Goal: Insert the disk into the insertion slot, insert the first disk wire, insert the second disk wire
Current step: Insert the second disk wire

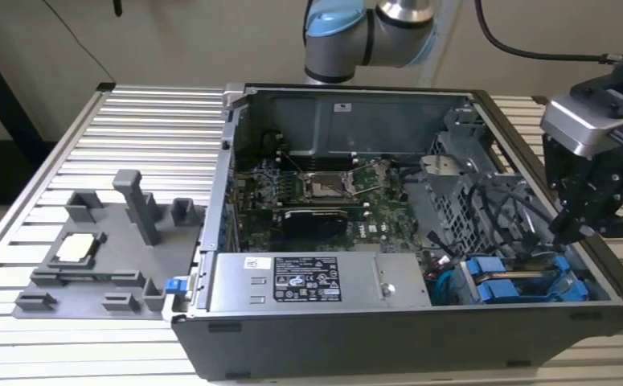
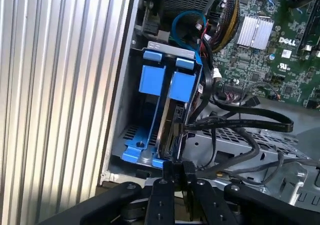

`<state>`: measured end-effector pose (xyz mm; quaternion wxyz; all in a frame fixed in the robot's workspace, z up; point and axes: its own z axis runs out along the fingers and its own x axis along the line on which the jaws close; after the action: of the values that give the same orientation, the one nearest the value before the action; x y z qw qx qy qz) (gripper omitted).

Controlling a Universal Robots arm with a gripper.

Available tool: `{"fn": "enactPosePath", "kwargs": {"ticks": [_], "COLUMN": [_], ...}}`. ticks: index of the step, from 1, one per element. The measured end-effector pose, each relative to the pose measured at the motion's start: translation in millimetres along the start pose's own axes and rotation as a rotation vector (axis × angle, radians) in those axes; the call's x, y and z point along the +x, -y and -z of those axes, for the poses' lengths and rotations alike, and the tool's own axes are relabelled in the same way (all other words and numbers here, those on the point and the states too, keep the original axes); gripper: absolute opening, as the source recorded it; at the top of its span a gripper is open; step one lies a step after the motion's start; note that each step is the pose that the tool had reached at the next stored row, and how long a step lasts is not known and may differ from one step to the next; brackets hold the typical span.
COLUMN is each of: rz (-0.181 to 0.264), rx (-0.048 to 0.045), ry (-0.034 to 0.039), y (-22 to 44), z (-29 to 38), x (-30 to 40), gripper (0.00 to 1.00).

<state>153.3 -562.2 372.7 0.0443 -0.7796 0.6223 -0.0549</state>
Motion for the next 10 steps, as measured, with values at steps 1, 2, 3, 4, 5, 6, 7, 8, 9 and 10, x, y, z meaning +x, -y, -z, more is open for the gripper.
{"fn": "enactPosePath", "kwargs": {"ticks": [1, 2, 3, 4, 5, 6, 7, 8, 9, 10], "rz": [0.0, 0.0, 0.0, -0.001, -0.004, -0.01, -0.016, -0.023, -0.029, -0.037], "rx": [0.0, 0.0, 0.0001, 0.0001, 0.0014, 0.0048, 0.0084, 0.0122, 0.016, 0.02], "ry": [0.0018, 0.0031, 0.0038, 0.0043, 0.01, 0.0249, 0.0406, 0.0573, 0.074, 0.0915], "y": [-0.8, -1.5, -1.9, -2.0, -2.6, -3.2, -3.8, -4.4, -4.8, -5.2], "z": [0.0, 0.0, 0.0, -0.1, 0.0, 0.1, 0.1, 0.2, 0.3, 0.4], "x": [3.6, 6.7, 8.6, 8.7, 8.6, 8.5, 8.4, 8.2, 8.2, 8.0], "gripper": [0.19, 0.19, 0.19, 0.19, 0.19, 0.19, 0.19, 0.19, 0.19, 0.19]}}
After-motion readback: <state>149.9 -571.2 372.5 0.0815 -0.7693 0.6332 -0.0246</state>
